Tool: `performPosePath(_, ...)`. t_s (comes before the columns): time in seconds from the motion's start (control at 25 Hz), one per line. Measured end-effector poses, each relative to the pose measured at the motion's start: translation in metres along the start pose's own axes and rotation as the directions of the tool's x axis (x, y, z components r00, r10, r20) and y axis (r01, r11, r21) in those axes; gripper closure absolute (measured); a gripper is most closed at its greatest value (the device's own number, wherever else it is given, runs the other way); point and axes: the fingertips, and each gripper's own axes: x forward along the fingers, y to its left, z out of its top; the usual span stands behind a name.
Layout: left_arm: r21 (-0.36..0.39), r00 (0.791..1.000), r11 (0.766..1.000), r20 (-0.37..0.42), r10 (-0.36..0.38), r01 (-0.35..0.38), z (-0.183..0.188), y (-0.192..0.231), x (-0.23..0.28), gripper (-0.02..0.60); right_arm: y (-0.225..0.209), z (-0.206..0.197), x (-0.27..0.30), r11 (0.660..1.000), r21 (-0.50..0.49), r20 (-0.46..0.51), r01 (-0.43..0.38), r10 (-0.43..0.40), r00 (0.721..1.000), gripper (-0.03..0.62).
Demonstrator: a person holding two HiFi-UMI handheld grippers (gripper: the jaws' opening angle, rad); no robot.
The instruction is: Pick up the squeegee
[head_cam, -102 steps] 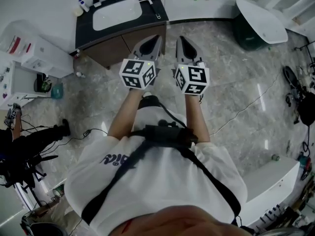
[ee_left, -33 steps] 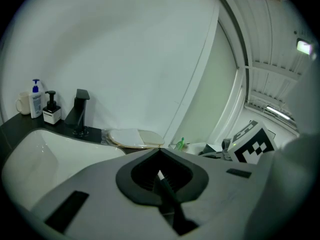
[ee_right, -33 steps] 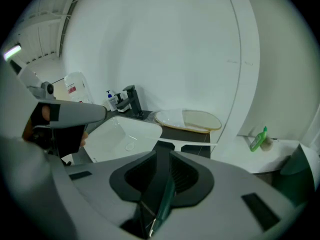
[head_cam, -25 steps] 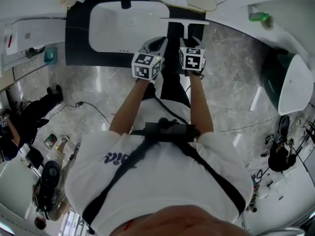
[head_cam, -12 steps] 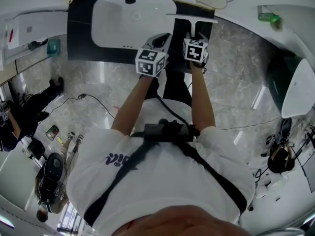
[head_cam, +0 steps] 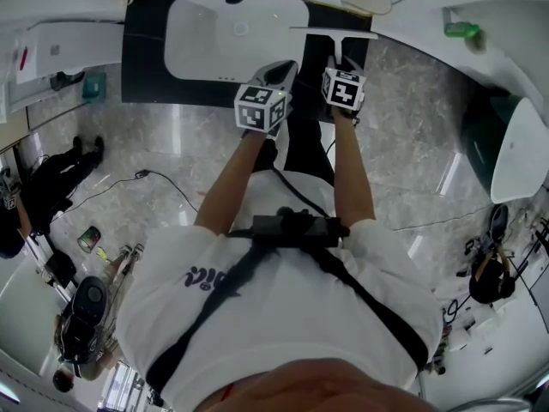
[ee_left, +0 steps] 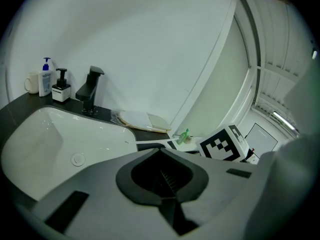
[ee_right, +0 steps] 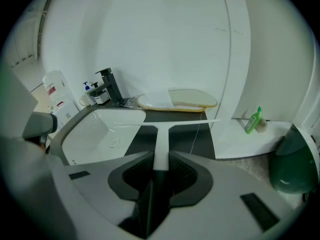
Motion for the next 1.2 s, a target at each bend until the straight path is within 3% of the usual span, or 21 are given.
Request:
performPosePath(0.32, 0.021, 0.998, 0.999, 0.041, -0.042, 0.042, 0.014, -0.004, -0.04, 0.571, 0.032, 0.022, -0.063, 1.0, -0.014, 0.139, -0.016, 0.018, 0.99, 0.493)
performPosePath(0.6, 0.081, 0.98, 0.997, 0.199, -0.028, 0.012, 0.06, 0.002, -0.094, 0.571, 0.068, 0.06, -0.138, 0.999, 0.012, 0.333, -0.046, 0.039, 0.942, 0.493)
performPosePath(0.88, 0.198, 0.932, 0.98, 0.359, -0.057, -0.016, 0.118, -0.019, -0.158, 0.571, 0.102, 0.111, -0.228, 0.999, -0.019, 0.546, -0.051, 0.053, 0.836, 0.493)
performPosePath(1.2, 0.313, 0.862, 0.95, 0.482, -0.155, -0.004, 0.17, -0.068, -0.223, 0.571, 0.127, 0.154, -0.331, 0.998, -0.051, 0.738, -0.023, 0.053, 0.673, 0.493)
